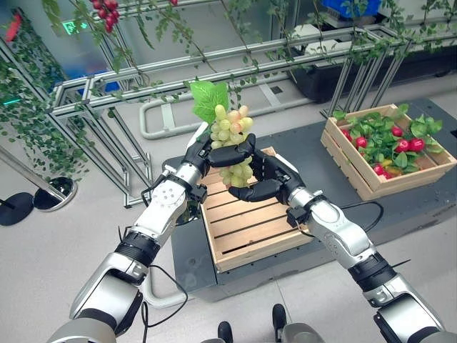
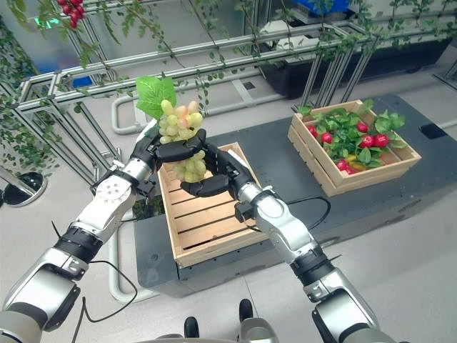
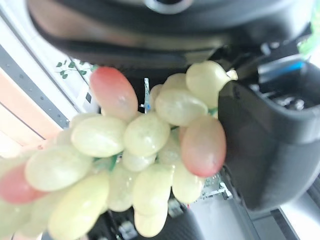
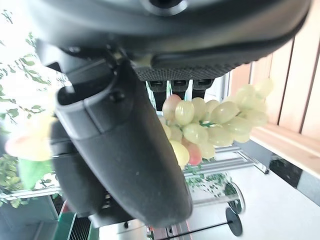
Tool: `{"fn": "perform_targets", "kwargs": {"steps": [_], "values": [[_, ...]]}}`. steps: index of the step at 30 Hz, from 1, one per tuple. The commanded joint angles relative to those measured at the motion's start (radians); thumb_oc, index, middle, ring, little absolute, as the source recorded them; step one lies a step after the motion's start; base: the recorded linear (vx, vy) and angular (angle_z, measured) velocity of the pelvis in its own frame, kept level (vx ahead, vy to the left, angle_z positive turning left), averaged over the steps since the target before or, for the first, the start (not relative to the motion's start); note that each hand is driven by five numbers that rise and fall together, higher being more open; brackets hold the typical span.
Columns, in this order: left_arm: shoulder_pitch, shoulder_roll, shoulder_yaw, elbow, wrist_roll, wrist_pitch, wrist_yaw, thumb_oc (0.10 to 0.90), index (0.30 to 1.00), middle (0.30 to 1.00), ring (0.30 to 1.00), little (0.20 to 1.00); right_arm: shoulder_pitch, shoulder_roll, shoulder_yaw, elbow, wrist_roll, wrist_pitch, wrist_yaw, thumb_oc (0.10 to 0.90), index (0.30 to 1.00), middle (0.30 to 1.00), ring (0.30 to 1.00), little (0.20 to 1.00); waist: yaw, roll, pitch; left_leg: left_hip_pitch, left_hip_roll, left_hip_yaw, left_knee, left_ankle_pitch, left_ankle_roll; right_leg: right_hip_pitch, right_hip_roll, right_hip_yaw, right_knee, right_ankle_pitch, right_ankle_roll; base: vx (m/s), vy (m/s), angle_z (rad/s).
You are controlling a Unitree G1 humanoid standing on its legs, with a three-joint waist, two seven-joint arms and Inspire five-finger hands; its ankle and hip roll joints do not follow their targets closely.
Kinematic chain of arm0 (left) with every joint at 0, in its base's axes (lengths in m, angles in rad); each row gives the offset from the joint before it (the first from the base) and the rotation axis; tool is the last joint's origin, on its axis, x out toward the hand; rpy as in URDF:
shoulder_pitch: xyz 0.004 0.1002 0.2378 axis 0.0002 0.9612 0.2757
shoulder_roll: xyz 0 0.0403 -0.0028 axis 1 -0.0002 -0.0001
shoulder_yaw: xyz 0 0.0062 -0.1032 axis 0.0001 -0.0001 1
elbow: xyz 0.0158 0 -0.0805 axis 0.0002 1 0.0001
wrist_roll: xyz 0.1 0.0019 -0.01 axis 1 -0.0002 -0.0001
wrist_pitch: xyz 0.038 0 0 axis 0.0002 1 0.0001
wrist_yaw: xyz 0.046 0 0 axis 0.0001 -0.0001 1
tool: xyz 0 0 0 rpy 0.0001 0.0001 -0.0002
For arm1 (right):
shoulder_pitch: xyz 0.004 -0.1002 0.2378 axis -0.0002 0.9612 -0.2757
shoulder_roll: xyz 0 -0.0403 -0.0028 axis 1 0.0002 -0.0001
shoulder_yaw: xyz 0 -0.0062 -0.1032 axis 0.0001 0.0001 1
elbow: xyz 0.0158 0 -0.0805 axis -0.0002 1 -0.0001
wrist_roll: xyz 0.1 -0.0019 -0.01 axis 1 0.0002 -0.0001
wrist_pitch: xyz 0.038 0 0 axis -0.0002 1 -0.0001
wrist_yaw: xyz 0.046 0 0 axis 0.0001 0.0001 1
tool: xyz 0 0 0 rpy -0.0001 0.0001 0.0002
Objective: Pick up the fruits from the basket on one side to the basket on the other side
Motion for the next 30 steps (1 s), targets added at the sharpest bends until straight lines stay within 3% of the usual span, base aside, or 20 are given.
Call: {"fn": "perform_targets", "kwargs": {"steps": [1,3,5,8,15,24,25,30], "values": [[-0.222,-0.026,-0.026,0.03,-0.103,-0.131,-0.027,0.4,0.3,0.3,0.3,0.3,-0.14,0.066,0.02,0.036,0.078,-0.05,-0.011,0.8,0.9,0.9,0.9,0.9,0.027,-0.007,-0.183,0.018,-0.037,-0.028,0.009,-0.112,0.02,0.097,-0.036,0.001,0.002,-0.106,-0.003,0.01,-0.016,0.03],[-0.23,-0.031,-0.029,0.026,-0.106,-0.163,-0.037,0.4,0.3,0.3,0.3,0.3,-0.159,0.078,0.028,0.045,0.118,-0.043,-0.017,0.8,0.9,0.9,0.9,0.9,0.031,-0.01,-0.188,0.017,-0.035,-0.029,0.009,-0.11,0.02,0.097,-0.036,0.0,0.002,-0.106,-0.004,0.0,0.0,0.0],[-0.242,-0.034,-0.035,0.018,-0.118,-0.202,-0.041,0.4,0.3,0.3,0.3,0.3,-0.158,0.121,0.022,0.045,0.276,-0.027,-0.023,0.8,0.9,0.9,0.9,0.9,0.035,-0.013,-0.19,0.015,-0.034,-0.029,0.009,-0.108,0.019,0.097,-0.036,-0.003,0.002,-0.106,-0.006,0.0,0.0,0.0],[-0.242,-0.049,-0.039,-0.01,-0.112,-0.212,-0.034,0.4,0.3,0.3,0.3,0.3,-0.153,0.166,0.022,0.055,0.352,-0.041,-0.012,0.8,0.9,0.9,0.9,0.9,0.04,-0.015,-0.195,0.011,-0.033,-0.033,0.009,-0.106,0.02,0.095,-0.036,-0.005,0.002,-0.107,-0.008,0.0,0.0,0.0],[-0.267,-0.058,-0.078,-0.003,-0.09,-0.163,-0.071,0.4,0.3,0.3,0.3,0.3,-0.197,0.197,0.004,0.057,0.382,-0.098,-0.073,0.8,0.9,0.9,0.9,0.9,0.048,-0.017,-0.2,0.007,-0.032,-0.038,0.009,-0.104,0.02,0.093,-0.037,-0.01,0.002,-0.107,-0.009,0.0,0.0,0.0],[-0.264,-0.06,-0.092,0.065,-0.11,-0.171,-0.121,0.4,0.3,0.3,0.3,0.3,-0.235,0.18,-0.005,0.064,0.458,-0.086,-0.061,0.8,0.9,0.9,0.9,0.9,0.049,-0.025,-0.21,0.004,-0.03,-0.037,0.009,-0.101,0.021,0.087,-0.034,-0.005,0.002,-0.105,-0.009,0.0,0.0,0.0],[-0.263,-0.065,-0.095,0.069,-0.103,-0.176,-0.12,0.4,0.3,0.3,0.3,0.3,-0.231,0.186,-0.004,0.07,0.484,-0.094,-0.063,0.4,0.3,0.3,0.3,0.3,0.049,-0.025,-0.211,0.004,-0.029,-0.036,0.009,-0.101,0.021,0.087,-0.033,-0.005,0.002,-0.106,-0.01,0.0,0.0,0.0],[-0.267,-0.076,-0.105,0.078,-0.092,-0.172,-0.11,0.4,0.3,0.3,0.3,0.3,-0.233,0.199,-0.013,0.11,0.51,-0.111,-0.053,0.4,0.3,0.3,0.3,0.3,0.052,-0.027,-0.211,0.004,-0.026,-0.036,0.009,-0.1,0.02,0.088,-0.032,-0.009,0.002,-0.107,-0.013,0.0,0.0,0.0]]}}
